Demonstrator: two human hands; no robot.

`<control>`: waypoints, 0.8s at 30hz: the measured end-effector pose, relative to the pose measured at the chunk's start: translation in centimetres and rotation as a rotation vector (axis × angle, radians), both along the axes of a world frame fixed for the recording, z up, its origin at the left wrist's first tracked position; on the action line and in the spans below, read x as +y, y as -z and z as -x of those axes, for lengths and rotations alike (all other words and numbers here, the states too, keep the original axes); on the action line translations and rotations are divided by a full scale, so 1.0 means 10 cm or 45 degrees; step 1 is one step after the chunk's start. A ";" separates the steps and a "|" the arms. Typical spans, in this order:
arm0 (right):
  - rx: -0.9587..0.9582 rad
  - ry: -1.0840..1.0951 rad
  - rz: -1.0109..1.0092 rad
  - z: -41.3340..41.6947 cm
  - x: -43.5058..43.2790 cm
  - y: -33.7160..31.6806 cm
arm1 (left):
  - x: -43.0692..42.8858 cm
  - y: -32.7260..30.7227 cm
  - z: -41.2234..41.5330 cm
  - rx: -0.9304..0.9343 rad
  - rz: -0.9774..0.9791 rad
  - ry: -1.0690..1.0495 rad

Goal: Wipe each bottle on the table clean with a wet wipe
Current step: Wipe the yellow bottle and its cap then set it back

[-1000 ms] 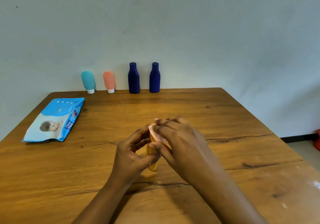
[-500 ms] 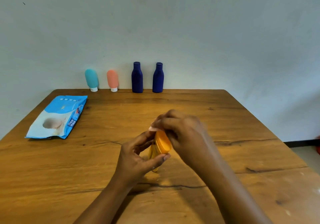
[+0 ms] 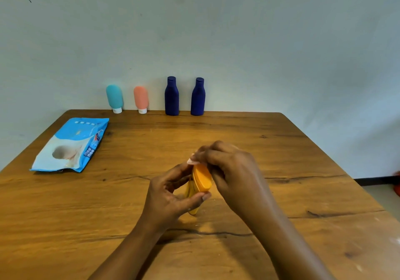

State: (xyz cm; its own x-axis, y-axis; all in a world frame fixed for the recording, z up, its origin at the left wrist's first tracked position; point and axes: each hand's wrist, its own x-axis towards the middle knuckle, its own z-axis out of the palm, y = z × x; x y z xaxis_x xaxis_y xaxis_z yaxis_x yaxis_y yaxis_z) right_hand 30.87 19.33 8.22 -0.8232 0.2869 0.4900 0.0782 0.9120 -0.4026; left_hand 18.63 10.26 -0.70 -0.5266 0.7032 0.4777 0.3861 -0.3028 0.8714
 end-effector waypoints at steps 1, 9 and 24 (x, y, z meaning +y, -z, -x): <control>0.008 -0.003 -0.015 -0.06 -0.03 0.03 | 0.00 0.00 0.00 -0.011 -0.003 0.000; 0.072 -0.007 0.249 -0.20 0.05 -0.15 | 0.00 0.03 0.06 -0.090 -0.037 0.018; 0.333 0.089 0.237 -0.22 -0.09 0.23 | 0.03 0.08 -0.08 0.158 -0.081 0.038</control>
